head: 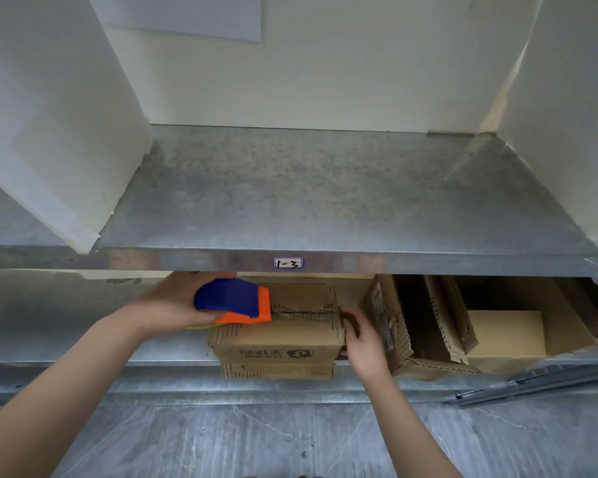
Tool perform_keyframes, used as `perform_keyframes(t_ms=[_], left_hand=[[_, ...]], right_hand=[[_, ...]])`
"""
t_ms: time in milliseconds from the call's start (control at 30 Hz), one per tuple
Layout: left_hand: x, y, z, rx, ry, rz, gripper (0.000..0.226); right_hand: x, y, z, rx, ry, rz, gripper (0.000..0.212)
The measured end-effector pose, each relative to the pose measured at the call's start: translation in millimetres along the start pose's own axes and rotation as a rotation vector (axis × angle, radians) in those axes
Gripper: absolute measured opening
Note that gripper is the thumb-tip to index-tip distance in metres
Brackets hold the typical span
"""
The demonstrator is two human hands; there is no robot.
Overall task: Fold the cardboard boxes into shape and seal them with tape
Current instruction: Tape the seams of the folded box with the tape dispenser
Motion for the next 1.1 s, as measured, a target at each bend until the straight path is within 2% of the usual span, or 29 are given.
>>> perform_keyframes(t_ms=[67, 167, 233, 367, 467, 567, 700, 867, 1100], left_hand=[[1.1, -0.3, -0.5, 0.001, -0.006, -0.001, 0.060], [2.2, -0.2, 0.6, -0.004, -0.039, 0.006, 0.059], [6.0, 1.5, 1.6, -0.005, -0.075, 0.020, 0.059], [6.2, 3.5, 1.0, 0.007, -0.125, 0.019, 0.060], [3.3, 7.4, 4.1, 0.007, -0.210, 0.017, 0.071], [1.0, 12.3, 1.7, 0.027, -0.172, -0.003, 0.067], [-2.5, 15.5, -4.2, 0.015, -0.184, -0.001, 0.075], [-16.6, 32.5, -24.5, 0.044, -0.190, 0.025, 0.062], [-34.4, 43.4, -44.5, -0.003, -0.209, 0.063, 0.067]], right_hand=[[-8.5, 11.2, 0.8, -0.049, 0.083, -0.079, 0.031], [-13.8, 21.5, 6.6, -0.124, 0.437, -0.131, 0.087], [-20.9, 22.0, 4.7, -0.098, 0.514, -0.155, 0.102], [-36.7, 19.3, 10.5, -0.146, 0.517, -0.231, 0.102], [-36.6, 18.8, 15.0, -0.142, 0.546, -0.186, 0.109], [-34.9, 16.9, 16.3, -0.114, 0.527, -0.163, 0.108], [-32.6, 13.9, 13.8, -0.110, 0.496, -0.152, 0.106], [-28.8, 9.5, 15.5, -0.123, 0.436, -0.159, 0.106], [-26.9, 10.2, 16.0, -0.139, 0.420, -0.127, 0.110]])
Point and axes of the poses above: each hand's wrist, its own y-axis away from the middle knuckle, its own z-axis out of the palm, x = y × z, the point moved 9 cm from there along -y, towards the middle knuckle, and after that the axes turned 14 degrees about y, right-handed, at the moved point
